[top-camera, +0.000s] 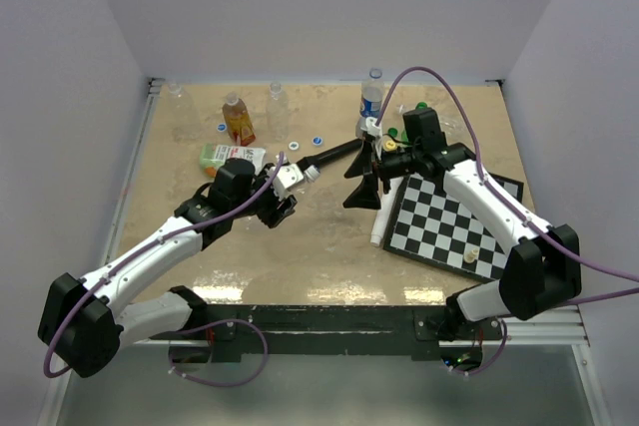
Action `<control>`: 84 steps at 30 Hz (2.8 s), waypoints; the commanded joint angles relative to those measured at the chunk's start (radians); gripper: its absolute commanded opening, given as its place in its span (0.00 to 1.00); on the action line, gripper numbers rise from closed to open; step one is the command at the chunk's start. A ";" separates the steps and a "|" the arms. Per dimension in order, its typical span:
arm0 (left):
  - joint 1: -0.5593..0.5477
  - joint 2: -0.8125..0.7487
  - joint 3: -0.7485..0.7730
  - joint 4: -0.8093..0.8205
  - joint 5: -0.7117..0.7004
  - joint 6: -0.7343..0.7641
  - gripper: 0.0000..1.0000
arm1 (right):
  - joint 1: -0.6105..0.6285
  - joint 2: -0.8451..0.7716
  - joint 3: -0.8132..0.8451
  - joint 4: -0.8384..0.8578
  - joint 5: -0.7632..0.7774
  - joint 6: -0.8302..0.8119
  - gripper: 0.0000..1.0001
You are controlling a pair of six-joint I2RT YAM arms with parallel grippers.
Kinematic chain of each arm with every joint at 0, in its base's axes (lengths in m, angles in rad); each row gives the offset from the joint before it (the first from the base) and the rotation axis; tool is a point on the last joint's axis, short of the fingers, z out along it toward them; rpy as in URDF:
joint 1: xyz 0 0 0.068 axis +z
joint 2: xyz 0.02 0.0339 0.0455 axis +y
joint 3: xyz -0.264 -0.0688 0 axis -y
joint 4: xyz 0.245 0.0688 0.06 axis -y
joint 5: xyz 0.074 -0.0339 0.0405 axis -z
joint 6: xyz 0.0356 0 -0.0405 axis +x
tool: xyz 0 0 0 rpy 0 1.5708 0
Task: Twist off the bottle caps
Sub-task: Unscrew the bottle cap from the plastic bottle.
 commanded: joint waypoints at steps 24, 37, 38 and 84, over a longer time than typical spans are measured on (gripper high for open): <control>-0.011 0.008 -0.009 0.065 0.063 -0.002 0.12 | -0.002 0.002 -0.082 0.251 -0.013 0.242 0.98; -0.011 0.015 -0.009 0.070 0.099 0.001 0.12 | 0.006 0.071 -0.076 0.376 -0.061 0.452 0.98; -0.011 0.015 -0.009 0.071 0.103 0.002 0.11 | 0.015 0.087 -0.067 0.377 -0.064 0.460 0.98; -0.040 0.026 -0.022 0.062 0.184 0.041 0.11 | 0.065 0.105 0.088 0.020 -0.047 -0.039 0.00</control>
